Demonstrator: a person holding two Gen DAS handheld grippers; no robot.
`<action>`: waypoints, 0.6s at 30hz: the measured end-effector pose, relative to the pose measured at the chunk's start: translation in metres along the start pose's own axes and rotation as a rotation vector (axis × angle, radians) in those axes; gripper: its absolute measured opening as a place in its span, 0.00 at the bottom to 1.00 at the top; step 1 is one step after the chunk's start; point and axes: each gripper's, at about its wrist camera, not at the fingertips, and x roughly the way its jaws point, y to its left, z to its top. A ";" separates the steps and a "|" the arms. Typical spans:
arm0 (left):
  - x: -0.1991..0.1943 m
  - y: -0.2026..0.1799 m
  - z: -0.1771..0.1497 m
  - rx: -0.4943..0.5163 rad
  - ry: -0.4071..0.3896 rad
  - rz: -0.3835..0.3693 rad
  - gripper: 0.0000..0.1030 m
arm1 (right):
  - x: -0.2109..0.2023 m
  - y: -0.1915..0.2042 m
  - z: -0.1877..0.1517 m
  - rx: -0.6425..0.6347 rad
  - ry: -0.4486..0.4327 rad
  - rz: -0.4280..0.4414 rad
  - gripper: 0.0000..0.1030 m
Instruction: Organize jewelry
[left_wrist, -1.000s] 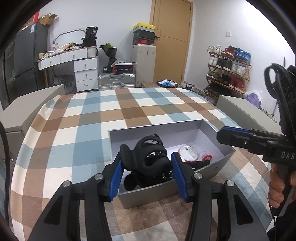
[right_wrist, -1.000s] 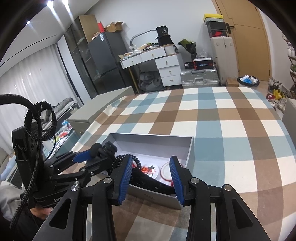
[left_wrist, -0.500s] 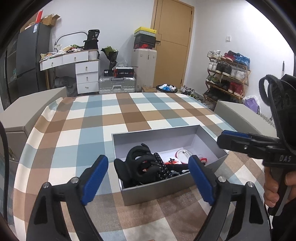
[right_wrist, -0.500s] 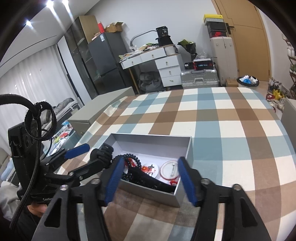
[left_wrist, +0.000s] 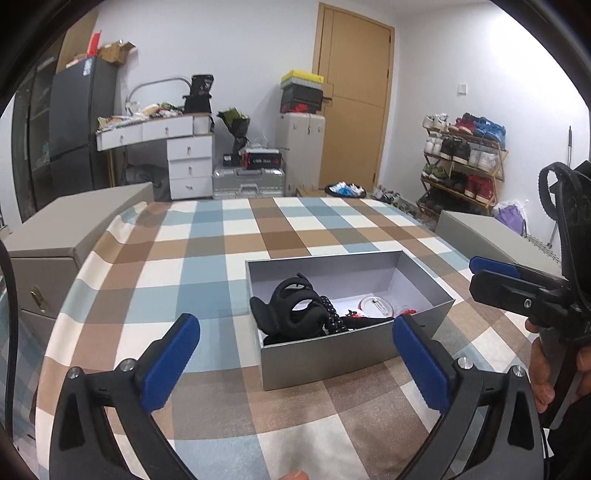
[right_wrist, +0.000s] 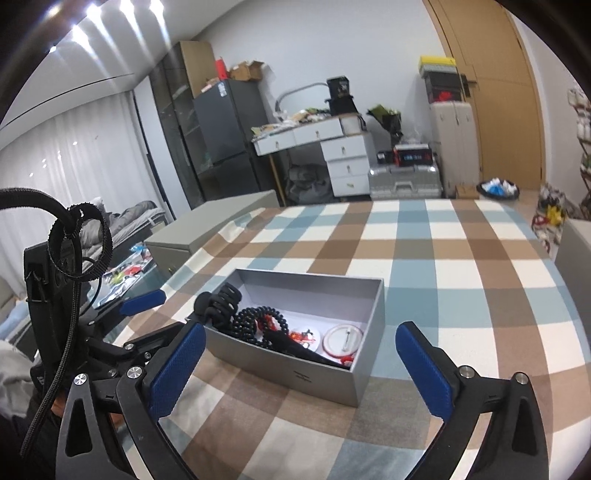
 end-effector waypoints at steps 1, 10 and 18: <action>-0.001 0.001 -0.001 -0.001 -0.007 0.005 0.99 | -0.002 0.002 0.000 -0.010 -0.013 -0.003 1.00; 0.003 0.002 -0.007 0.006 -0.037 0.015 0.99 | -0.003 0.014 -0.012 -0.090 -0.086 -0.009 1.00; -0.001 -0.001 -0.008 0.027 -0.050 0.001 0.99 | 0.001 0.010 -0.017 -0.085 -0.095 -0.046 1.00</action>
